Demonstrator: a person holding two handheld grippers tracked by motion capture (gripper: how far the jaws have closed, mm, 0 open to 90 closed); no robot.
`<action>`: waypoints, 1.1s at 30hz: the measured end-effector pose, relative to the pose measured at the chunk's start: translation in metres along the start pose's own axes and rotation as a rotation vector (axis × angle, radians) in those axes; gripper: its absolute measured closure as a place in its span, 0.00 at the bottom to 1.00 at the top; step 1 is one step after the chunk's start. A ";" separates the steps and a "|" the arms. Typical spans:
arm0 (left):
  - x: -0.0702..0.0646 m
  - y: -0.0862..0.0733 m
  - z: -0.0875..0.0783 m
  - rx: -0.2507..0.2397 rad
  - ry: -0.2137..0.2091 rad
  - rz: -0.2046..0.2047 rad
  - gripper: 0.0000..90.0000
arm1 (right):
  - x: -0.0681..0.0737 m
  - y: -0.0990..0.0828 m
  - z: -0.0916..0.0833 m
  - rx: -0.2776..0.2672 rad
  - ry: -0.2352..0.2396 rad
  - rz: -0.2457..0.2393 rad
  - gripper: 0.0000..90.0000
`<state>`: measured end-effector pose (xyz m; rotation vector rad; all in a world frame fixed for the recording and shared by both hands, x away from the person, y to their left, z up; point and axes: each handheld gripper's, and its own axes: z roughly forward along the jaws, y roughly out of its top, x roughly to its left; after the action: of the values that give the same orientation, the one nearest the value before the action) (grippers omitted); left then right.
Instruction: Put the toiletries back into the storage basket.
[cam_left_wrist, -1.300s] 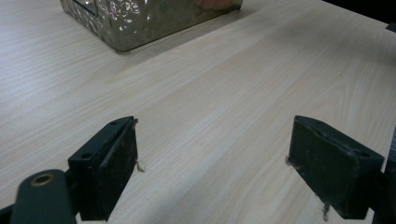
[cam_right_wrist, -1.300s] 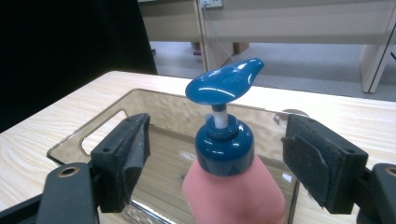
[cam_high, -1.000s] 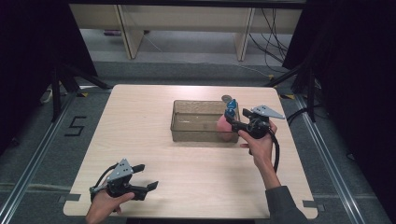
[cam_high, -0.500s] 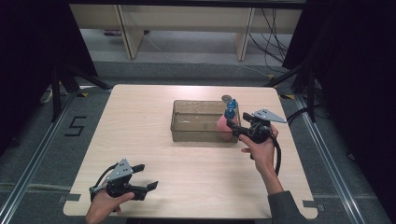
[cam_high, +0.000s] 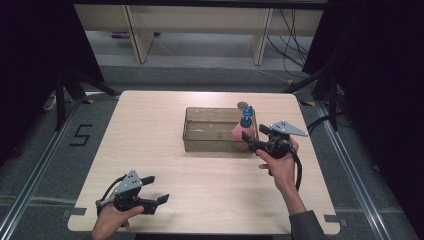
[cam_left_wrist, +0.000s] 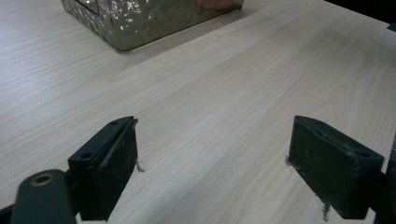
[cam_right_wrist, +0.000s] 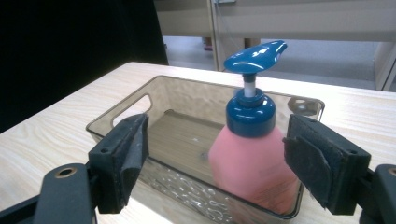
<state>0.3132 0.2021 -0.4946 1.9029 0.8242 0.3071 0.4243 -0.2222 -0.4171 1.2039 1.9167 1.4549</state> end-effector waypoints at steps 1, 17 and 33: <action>0.000 0.000 0.000 -0.002 -0.001 0.000 0.17 | 0.000 0.000 0.000 0.000 0.000 0.000 0.26; 0.000 0.000 0.000 -0.003 -0.001 -0.002 0.17 | 0.011 -0.006 -0.013 -0.010 0.041 0.006 0.25; 0.001 0.000 0.000 -0.001 0.002 -0.002 0.17 | 0.016 -0.012 -0.017 0.006 0.061 -0.025 0.25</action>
<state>0.3137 0.2023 -0.4945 1.9015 0.8270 0.3080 0.3981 -0.2190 -0.4201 1.1461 1.9703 1.4902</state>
